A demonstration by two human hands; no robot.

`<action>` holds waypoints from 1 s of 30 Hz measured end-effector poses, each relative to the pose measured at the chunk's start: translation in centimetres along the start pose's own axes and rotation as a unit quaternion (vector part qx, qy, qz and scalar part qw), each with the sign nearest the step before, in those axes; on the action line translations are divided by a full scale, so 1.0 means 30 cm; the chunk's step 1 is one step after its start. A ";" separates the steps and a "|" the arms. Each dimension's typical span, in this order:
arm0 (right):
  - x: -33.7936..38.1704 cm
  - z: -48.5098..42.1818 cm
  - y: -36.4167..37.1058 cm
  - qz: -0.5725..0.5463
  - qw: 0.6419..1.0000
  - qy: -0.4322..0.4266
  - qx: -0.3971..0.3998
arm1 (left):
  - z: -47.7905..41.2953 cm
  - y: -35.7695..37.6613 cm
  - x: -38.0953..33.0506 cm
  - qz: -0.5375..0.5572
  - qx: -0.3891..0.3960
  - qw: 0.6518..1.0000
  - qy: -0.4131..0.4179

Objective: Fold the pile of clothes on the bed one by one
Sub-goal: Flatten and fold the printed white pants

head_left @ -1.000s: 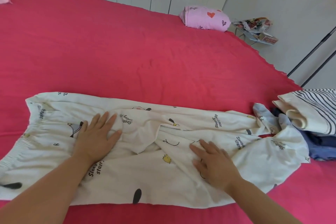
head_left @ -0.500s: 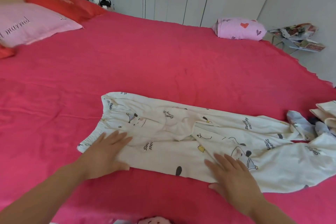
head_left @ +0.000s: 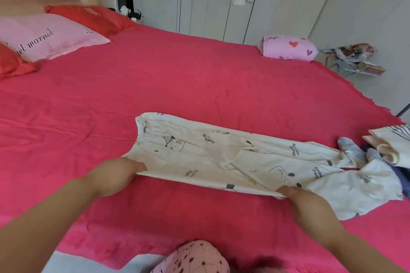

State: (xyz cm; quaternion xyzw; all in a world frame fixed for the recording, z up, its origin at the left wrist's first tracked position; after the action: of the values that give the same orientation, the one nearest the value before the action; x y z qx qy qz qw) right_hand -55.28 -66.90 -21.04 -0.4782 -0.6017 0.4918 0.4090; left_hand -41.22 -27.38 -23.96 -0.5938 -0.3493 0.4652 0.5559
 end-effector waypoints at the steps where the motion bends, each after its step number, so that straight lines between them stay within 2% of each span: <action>1: 0.000 0.012 -0.022 -0.003 1.000 -0.005 -0.018 | 0.021 -0.024 0.002 -0.024 0.007 1.000 0.003; 7: 0.034 0.062 -0.135 0.098 0.987 -0.096 -0.084 | 0.089 -0.103 0.017 -0.043 0.007 0.999 -0.014; 9: 0.021 0.070 -0.164 0.099 0.987 -0.075 -0.099 | 0.099 -0.140 0.007 0.001 -0.002 1.000 0.004; 13: -0.031 0.044 -0.233 0.020 0.994 0.008 -0.103 | 0.101 -0.246 -0.008 0.103 -0.056 0.993 0.008; 15: -0.050 0.027 -0.259 -0.030 0.995 0.007 -0.092 | 0.090 -0.296 -0.001 0.122 -0.074 0.990 -0.011; 18: -0.094 0.001 -0.276 -0.094 0.993 -0.003 -0.069 | 0.081 -0.350 0.011 0.151 -0.044 0.987 -0.035; 22: -0.146 -0.094 -0.300 -0.101 0.992 -0.005 -0.069 | 0.013 -0.362 0.022 0.199 -0.014 0.977 -0.072; 25: -0.197 -0.230 -0.303 -0.078 0.993 0.013 -0.090 | -0.106 -0.334 0.017 0.241 -0.053 0.963 -0.108; 30: -0.350 -0.485 -0.216 -0.013 0.997 0.065 -0.042 | -0.311 -0.267 0.007 0.322 -0.098 0.928 -0.160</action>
State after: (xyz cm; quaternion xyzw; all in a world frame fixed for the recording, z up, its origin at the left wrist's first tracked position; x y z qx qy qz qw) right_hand -40.20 -74.62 -12.24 -0.5183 -0.6002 0.4281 0.4334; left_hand -31.54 -29.21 -16.57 -0.6434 -0.2679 0.6715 0.2517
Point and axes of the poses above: each hand's wrist, its own z-axis away from the middle knuckle, its own y-axis out of the palm, x = y × z, the point moved 4 cm from there along -z, towards the middle knuckle, and after that the axes turned 13 degrees about -y, right-handed, at the moved point
